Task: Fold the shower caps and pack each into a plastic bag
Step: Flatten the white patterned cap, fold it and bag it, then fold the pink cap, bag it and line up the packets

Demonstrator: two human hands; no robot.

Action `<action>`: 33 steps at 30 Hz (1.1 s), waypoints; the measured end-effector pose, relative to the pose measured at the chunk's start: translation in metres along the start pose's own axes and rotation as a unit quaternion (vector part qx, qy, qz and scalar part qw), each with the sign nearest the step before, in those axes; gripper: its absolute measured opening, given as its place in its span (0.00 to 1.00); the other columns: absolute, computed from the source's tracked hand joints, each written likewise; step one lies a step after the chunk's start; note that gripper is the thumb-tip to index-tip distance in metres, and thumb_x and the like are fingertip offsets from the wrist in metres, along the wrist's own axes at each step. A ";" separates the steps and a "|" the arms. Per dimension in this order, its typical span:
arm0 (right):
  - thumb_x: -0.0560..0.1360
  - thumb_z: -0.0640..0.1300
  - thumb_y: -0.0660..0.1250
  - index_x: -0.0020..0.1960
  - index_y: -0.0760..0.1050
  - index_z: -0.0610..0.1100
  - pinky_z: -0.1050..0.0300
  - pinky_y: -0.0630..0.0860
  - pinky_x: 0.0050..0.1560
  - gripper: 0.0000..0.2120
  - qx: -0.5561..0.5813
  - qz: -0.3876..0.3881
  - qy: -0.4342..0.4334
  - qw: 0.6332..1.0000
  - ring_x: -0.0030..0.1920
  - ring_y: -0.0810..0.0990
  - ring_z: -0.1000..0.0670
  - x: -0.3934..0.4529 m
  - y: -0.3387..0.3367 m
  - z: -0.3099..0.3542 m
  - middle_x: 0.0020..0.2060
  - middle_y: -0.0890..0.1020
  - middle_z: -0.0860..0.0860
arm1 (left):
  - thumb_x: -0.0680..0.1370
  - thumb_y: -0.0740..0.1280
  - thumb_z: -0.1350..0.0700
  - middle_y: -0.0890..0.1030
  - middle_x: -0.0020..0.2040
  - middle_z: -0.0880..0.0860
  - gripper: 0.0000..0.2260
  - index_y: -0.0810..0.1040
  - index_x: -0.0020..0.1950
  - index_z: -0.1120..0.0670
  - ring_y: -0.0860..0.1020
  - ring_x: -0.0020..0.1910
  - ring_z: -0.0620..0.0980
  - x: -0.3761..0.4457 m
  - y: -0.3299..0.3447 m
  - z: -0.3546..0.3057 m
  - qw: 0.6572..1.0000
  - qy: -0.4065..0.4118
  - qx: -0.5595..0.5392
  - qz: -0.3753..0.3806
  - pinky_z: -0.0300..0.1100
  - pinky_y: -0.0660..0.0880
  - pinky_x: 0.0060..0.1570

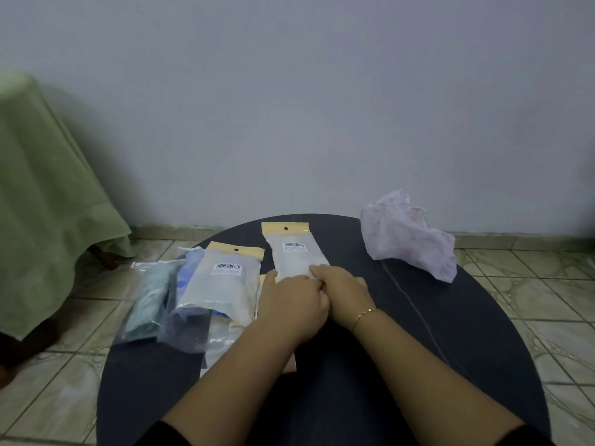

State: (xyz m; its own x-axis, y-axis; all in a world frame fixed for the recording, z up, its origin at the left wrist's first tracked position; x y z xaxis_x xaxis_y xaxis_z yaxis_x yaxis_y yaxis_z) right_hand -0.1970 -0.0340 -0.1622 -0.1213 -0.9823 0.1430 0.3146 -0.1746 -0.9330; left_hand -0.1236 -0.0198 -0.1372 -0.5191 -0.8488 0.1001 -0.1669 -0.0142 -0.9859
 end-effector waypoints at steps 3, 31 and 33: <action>0.80 0.40 0.55 0.73 0.62 0.46 0.45 0.58 0.70 0.21 0.027 -0.028 -0.022 0.999 0.73 0.60 0.47 0.006 -0.005 0.006 0.73 0.63 0.49 | 0.79 0.50 0.50 0.78 0.56 0.47 0.17 0.75 0.60 0.48 0.74 0.59 0.49 0.008 0.000 0.014 0.999 -0.042 0.009 -0.006 0.53 0.53 0.70; 0.76 0.45 0.57 0.70 0.63 0.43 0.38 0.47 0.71 0.23 -0.105 -0.104 0.162 0.976 0.76 0.46 0.46 -0.086 -0.088 -0.048 0.71 0.62 0.50 | 0.79 0.62 0.46 0.70 0.70 0.49 0.22 0.67 0.71 0.50 0.68 0.69 0.47 -0.035 -0.012 -0.035 0.894 -0.094 -0.437 -0.008 0.42 0.64 0.65; 0.77 0.47 0.57 0.68 0.66 0.45 0.40 0.47 0.71 0.20 -0.092 -0.091 0.129 0.983 0.75 0.49 0.47 -0.103 -0.085 -0.027 0.69 0.64 0.51 | 0.78 0.62 0.43 0.71 0.69 0.49 0.25 0.66 0.72 0.52 0.69 0.67 0.48 -0.038 -0.003 -0.034 0.830 -0.133 -0.541 0.009 0.43 0.65 0.65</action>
State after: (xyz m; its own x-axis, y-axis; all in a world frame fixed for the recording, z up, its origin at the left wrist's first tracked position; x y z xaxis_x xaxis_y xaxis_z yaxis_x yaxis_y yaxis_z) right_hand -0.2370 0.0835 -0.1067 -0.4011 -0.8822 0.2465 0.0931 -0.3070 -0.9471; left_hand -0.1325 0.0303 -0.1331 -0.3501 -0.9324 -0.0898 -0.8914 0.3610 -0.2740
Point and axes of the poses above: each hand's wrist, its own x-axis towards the middle knuckle, its own y-axis out of the palm, z = x × y, the point moved 10 cm from there along x, towards the middle knuckle
